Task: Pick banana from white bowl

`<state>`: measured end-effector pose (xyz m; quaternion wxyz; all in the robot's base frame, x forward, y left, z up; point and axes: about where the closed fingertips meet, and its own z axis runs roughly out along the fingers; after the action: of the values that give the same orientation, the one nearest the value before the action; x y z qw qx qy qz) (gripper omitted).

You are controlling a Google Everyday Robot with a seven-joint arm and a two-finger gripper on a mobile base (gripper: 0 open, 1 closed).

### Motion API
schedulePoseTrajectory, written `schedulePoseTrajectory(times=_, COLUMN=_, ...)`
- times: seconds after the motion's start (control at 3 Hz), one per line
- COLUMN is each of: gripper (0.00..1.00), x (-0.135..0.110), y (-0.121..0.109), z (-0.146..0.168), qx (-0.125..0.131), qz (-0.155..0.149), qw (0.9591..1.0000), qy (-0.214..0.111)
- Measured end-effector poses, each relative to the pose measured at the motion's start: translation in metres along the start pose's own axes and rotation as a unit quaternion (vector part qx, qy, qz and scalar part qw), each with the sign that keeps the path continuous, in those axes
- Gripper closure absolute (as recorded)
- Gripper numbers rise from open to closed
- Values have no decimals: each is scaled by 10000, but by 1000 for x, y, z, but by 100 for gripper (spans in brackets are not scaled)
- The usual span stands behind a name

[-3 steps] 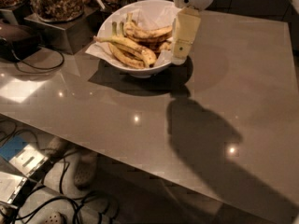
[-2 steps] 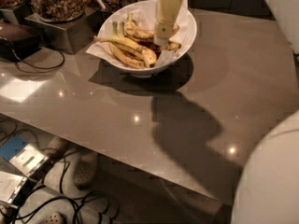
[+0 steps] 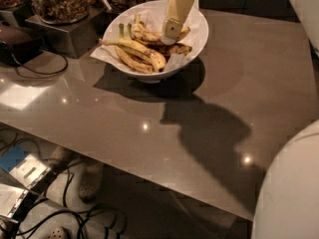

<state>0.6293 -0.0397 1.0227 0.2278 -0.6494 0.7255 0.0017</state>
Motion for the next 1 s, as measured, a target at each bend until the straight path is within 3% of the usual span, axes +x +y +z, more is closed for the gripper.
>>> schedulePoseTrajectory(times=0.33, gripper=0, x=1, y=-5, z=23, qx=-398, qz=285, qw=9986, qy=-223)
schedulePoseTrajectory(times=0.67, gripper=0, x=-6, y=-20, z=41, qx=-585, qz=516, qw=9964, qy=-330)
schedulePoseTrajectory(times=1.0, gripper=0, x=-16, y=-36, z=50, qx=-543, qz=677, qw=9956, qy=-357)
